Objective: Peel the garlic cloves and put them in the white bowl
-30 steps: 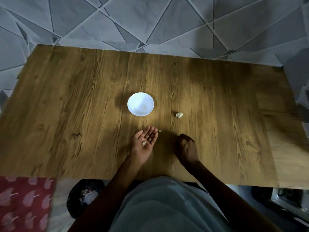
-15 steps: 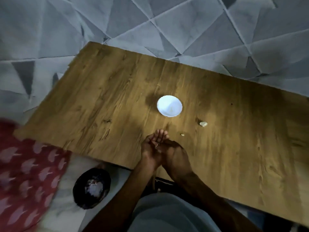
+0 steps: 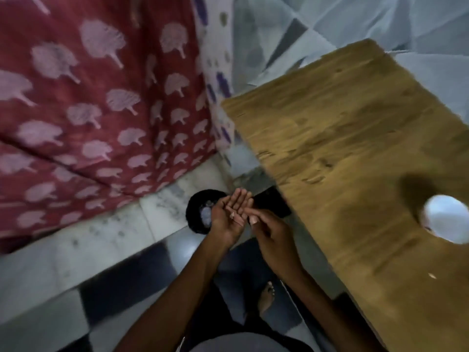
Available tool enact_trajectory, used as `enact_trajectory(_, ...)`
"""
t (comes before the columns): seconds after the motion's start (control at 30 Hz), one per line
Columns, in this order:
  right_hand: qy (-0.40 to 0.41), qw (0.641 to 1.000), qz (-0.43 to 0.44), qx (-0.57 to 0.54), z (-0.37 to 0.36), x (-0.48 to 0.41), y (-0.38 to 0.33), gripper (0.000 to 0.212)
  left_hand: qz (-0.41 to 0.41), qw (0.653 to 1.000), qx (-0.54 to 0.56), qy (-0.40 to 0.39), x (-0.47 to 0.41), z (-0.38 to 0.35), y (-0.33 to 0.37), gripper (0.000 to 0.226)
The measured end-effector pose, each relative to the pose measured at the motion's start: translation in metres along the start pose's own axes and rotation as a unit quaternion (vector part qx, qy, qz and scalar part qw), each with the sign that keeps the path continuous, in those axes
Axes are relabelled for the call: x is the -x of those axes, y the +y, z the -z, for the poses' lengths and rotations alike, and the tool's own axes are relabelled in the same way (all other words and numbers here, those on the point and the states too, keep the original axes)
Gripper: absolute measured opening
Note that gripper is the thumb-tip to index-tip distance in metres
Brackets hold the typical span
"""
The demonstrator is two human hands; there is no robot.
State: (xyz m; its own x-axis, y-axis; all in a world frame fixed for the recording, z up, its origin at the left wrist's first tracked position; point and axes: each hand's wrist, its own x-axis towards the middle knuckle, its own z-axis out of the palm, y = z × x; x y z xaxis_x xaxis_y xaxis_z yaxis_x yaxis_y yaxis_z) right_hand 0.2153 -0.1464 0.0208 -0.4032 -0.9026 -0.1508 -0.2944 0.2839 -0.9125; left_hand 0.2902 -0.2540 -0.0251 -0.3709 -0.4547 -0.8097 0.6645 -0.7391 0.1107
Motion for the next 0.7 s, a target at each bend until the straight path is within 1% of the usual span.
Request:
enact_trajectory(0.07,-0.065,0.998,-0.007,0.001,-0.056,-0.024,0.005,0.041,-0.019,0.999,-0.009,0.040,-0.032,0.022,0.046,0.039)
enact_trajectory(0.1,-0.084,0.996,-0.019,-0.002,-0.085,-0.036,0.013,0.045,-0.023,0.998,-0.016,0.059,-0.055,0.033,0.068,0.037)
enact_trajectory(0.13,-0.092,0.995,-0.037,-0.012,-0.113,-0.049,0.024,0.047,-0.022,0.997,-0.028,0.070,-0.081,0.045,0.087,0.037)
enact_trajectory(0.2,-0.103,0.991,-0.078,-0.039,-0.162,-0.072,0.054,0.043,-0.010,0.995,-0.047,0.089,-0.133,0.071,0.119,0.037)
enact_trajectory(0.3,-0.109,0.983,-0.123,-0.077,-0.243,-0.113,0.129,0.043,0.006,0.991,-0.066,0.120,-0.246,0.131,0.156,0.037)
enact_trajectory(0.37,-0.107,0.979,-0.150,-0.088,-0.291,-0.140,0.191,0.043,0.005,0.987,-0.072,0.142,-0.319,0.177,0.168,0.039)
enact_trajectory(0.43,-0.102,0.963,-0.222,-0.118,-0.338,-0.166,0.263,0.032,0.005,0.986,-0.074,0.148,-0.395,0.226,0.171,0.044)
enact_trajectory(0.47,-0.096,0.954,-0.252,-0.135,-0.359,-0.179,0.302,0.029,0.008,0.987,-0.069,0.146,-0.429,0.251,0.171,0.048)
enact_trajectory(0.53,-0.109,0.936,-0.293,-0.162,-0.396,-0.200,0.363,0.031,0.028,0.990,-0.058,0.127,-0.484,0.291,0.167,0.059)
enact_trajectory(0.6,-0.119,0.921,-0.325,-0.179,-0.427,-0.222,0.421,0.033,0.043,0.991,-0.060,0.110,-0.524,0.319,0.162,0.069)
enact_trajectory(0.7,-0.120,0.915,-0.335,-0.189,-0.447,-0.258,0.474,0.041,0.057,0.980,-0.131,0.140,-0.548,0.335,0.150,0.073)
